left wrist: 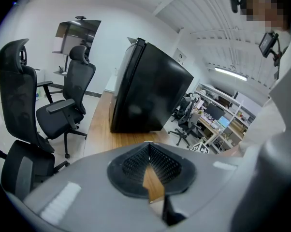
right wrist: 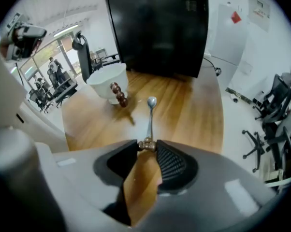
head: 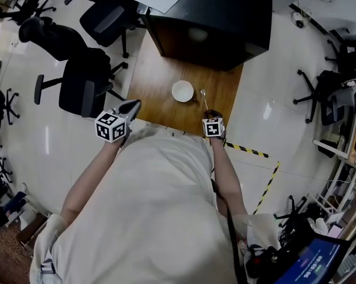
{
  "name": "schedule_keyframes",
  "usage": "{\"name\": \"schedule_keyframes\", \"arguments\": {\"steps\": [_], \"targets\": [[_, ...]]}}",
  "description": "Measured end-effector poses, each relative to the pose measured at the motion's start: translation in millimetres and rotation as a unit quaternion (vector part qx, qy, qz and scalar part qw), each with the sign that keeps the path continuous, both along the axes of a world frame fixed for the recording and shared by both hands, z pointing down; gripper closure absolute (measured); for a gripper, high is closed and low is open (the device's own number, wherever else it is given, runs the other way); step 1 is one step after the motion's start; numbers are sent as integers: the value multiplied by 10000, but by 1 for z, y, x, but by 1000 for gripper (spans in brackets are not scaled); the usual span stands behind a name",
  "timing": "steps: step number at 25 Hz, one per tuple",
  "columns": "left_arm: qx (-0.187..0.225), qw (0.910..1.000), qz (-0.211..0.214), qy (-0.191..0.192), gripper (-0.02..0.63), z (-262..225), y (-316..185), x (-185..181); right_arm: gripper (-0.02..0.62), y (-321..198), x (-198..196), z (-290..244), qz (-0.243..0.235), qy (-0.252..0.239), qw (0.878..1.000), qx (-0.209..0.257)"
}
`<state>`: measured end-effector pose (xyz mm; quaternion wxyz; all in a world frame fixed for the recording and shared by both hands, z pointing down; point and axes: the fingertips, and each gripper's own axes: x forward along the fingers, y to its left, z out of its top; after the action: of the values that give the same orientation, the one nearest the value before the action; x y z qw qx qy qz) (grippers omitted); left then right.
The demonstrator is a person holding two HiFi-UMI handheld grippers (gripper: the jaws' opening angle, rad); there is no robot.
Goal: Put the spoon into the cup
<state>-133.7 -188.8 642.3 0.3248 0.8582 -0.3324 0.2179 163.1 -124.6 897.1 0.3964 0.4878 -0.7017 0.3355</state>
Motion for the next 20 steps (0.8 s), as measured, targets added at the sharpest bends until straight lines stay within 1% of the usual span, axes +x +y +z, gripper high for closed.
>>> {"name": "schedule_keyframes", "arguments": {"steps": [3, 10, 15, 20], "targets": [[3, 10000, 41, 26, 606, 0, -3, 4, 471, -5, 5, -17, 130, -121, 9996, 226], [27, 9998, 160, 100, 606, 3, -8, 11, 471, -20, -6, -74, -5, -312, 9968, 733], [22, 9998, 107, 155, 606, 5, -13, 7, 471, -31, -34, -106, -381, -504, 9937, 927], [20, 9997, 63, 221, 606, 6, -14, 5, 471, -37, -64, -115, -810, -588, 9914, 839]]}}
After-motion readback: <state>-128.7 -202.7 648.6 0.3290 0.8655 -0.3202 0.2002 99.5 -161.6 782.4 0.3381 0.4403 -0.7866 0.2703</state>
